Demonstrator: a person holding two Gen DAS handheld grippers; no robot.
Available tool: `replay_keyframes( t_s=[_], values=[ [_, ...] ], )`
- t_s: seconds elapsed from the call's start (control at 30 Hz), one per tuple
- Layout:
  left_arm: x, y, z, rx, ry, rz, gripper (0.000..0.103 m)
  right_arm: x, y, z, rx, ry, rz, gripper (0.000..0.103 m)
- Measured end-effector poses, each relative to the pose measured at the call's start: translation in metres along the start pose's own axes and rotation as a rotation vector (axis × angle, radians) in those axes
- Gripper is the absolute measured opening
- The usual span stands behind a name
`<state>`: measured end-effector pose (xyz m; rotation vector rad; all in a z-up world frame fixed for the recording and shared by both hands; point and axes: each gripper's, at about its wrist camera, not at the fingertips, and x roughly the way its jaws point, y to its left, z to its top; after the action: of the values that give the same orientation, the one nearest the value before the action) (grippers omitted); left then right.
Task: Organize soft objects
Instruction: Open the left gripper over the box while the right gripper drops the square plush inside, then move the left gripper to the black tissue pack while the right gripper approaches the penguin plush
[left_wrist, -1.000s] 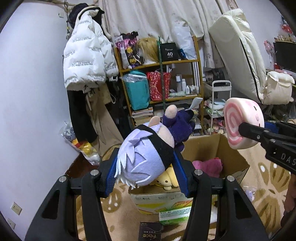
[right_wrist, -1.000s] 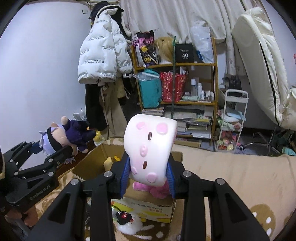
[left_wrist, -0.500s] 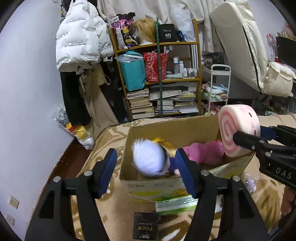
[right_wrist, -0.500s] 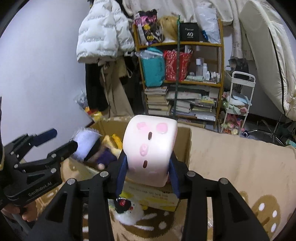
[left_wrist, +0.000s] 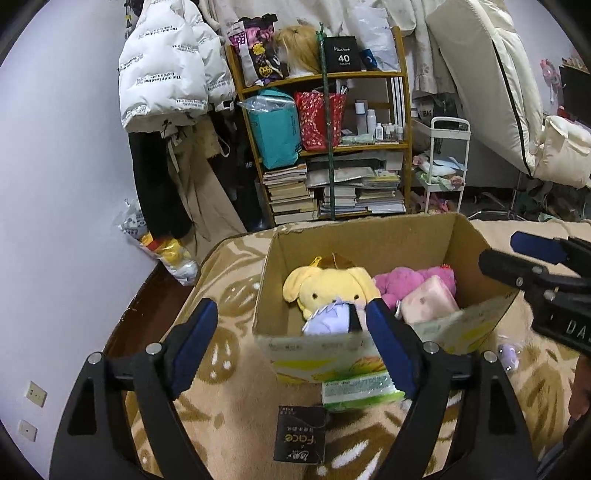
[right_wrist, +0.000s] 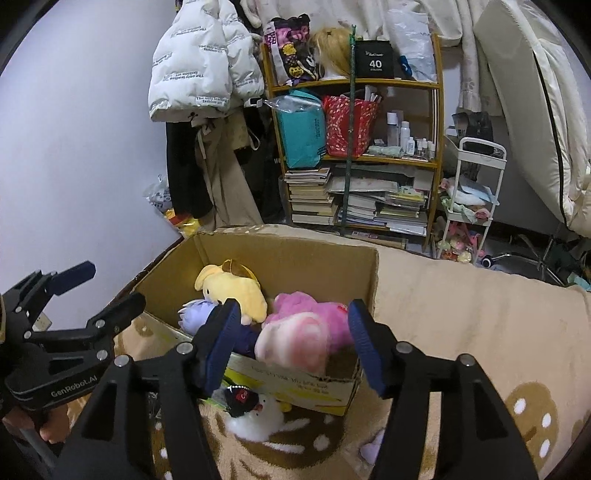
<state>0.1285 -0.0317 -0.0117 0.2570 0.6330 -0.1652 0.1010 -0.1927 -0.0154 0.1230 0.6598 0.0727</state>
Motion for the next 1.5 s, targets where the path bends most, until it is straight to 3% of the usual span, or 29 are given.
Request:
replay_keyframes(
  t_s=[0.1,0.17,0.43,0.57,0.7,0.87,1.5],
  values=[
    [-0.002,0.003,-0.003,-0.004,0.016,0.024,0.083,-0.002,-0.002,-0.002,0.028,0.003,0.005,0.066],
    [-0.004,0.006,-0.007,-0.022,0.026,0.040,0.091,-0.003,-0.003,-0.004,0.044,0.013,0.013,0.080],
    [-0.017,0.021,-0.019,-0.060,0.088,0.046,0.093,-0.012,0.010,-0.012,0.020,0.030,0.016,0.081],
    [-0.023,0.030,-0.025,-0.091,0.134,0.027,0.094,-0.014,0.016,-0.016,0.020,0.046,0.007,0.094],
    [-0.023,0.038,-0.032,-0.114,0.179,0.018,0.096,-0.016,0.020,-0.023,0.014,0.069,0.012,0.095],
    [-0.016,0.036,-0.042,-0.061,0.237,0.056,0.096,-0.011,0.021,-0.028,0.002,0.080,-0.001,0.096],
    [0.038,0.041,-0.063,-0.121,0.399,0.008,0.096,0.039,0.013,-0.053,0.074,0.229,-0.002,0.096]
  ],
)
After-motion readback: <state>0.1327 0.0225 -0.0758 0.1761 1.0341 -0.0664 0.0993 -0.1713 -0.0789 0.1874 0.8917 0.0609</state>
